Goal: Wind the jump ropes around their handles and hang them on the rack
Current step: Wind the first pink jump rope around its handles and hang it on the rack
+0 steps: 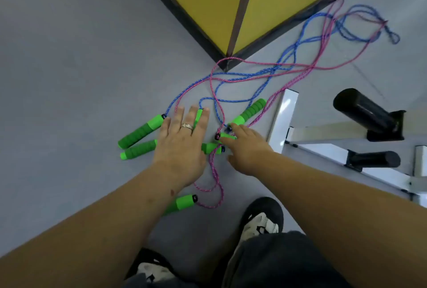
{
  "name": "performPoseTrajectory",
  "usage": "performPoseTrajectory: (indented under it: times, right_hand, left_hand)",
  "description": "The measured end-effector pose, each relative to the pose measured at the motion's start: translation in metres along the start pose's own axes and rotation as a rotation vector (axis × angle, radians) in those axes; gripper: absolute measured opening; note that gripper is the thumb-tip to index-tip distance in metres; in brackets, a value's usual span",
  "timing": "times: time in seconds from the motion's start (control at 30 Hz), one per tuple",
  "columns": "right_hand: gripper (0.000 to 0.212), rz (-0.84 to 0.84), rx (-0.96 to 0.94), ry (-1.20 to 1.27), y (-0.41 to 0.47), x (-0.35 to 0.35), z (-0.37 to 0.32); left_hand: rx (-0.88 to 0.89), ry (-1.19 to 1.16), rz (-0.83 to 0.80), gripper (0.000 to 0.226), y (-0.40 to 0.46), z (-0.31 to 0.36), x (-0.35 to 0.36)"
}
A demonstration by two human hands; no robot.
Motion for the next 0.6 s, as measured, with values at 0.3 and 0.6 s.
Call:
performPoseTrajectory:
  times: [0.3,0.6]
  right_hand:
    - [0.050,-0.152,0.068,0.003,0.042,0.041,-0.006]
    - [0.060,-0.276,0.158,0.318,0.022,0.062,0.014]
  left_hand:
    - [-0.009,-0.010,-0.019,0.099,0.012,-0.009,0.022]
    - [0.007,-0.014,0.048,0.100,-0.005,0.006,-0.021]
Point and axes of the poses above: each hand's wrist, its own y-axis towards the middle knuckle, its own x-axis out of the palm, z = x × y, the point moved 10 cm from there along y, towards the middle knuckle, and after that the axes turned 12 degrees about x, right-handed, at the moved point
